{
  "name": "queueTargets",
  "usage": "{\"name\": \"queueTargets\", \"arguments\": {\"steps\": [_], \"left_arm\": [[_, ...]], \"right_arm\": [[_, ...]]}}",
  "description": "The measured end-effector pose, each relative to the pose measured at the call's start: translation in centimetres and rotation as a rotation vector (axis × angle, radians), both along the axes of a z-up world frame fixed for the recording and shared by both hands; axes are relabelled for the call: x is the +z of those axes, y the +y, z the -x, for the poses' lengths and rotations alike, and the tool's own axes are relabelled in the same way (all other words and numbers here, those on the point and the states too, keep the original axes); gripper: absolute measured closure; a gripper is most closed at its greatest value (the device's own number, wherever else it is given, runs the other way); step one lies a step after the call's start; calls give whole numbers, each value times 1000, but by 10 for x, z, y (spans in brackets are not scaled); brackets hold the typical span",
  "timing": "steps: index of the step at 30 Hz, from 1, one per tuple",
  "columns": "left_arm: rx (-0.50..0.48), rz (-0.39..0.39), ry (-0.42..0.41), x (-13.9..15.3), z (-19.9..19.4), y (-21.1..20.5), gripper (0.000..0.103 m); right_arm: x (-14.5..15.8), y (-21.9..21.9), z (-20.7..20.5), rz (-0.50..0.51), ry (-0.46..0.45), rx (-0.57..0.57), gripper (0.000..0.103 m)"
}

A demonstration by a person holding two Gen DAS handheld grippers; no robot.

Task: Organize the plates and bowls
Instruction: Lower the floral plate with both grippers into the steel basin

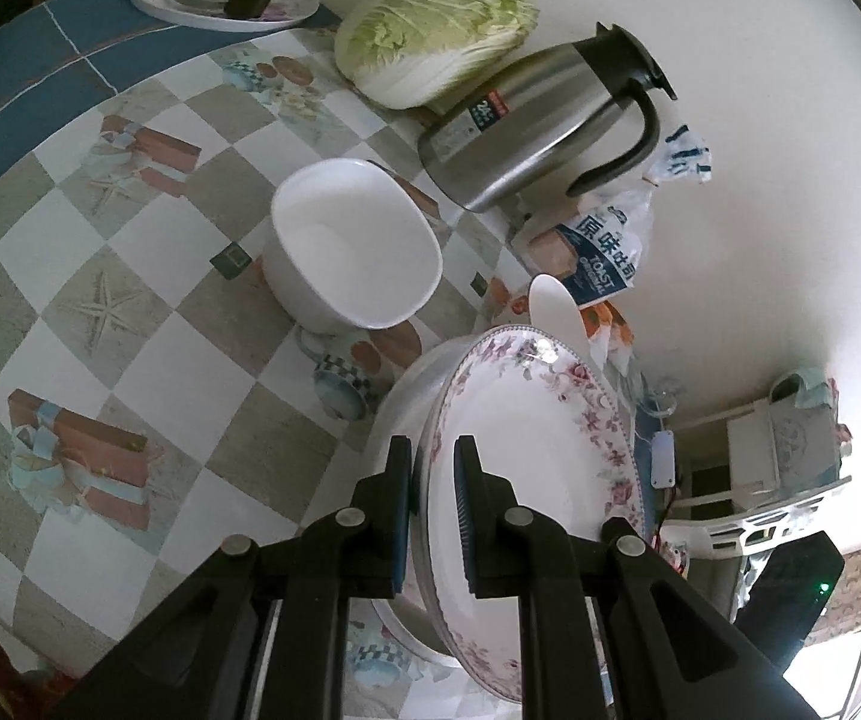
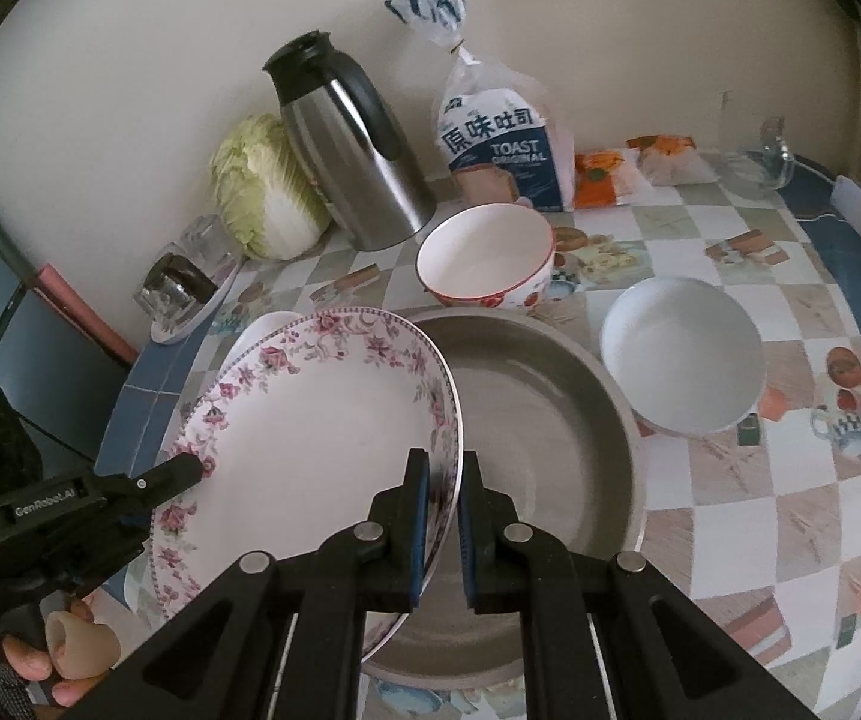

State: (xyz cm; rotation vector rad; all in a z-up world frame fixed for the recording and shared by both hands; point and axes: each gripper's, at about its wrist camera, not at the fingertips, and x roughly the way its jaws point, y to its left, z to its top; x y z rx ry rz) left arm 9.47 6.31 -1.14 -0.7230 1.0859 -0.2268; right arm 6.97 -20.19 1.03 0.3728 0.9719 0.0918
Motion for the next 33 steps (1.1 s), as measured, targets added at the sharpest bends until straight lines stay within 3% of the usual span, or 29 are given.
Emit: {"name": "queueTargets", "arguments": {"steps": [9,14,20,33], "left_arm": [[-27,-15,39,-21,-14,-10,89],[-68,-65,47,-32,-18,-22,89],[-85,-49,66,-45,-19,-30,89],[-154,-141,32,-48,-26,-56,89]], "right_arm": [[-18,-8,-13,-30,35,-2,94],[-31,-17,-12,-38,68,-21,94],[-43,-27,-10,-47,96,-39,94],[-60,-42,-9,-62,131,-79,94]]}}
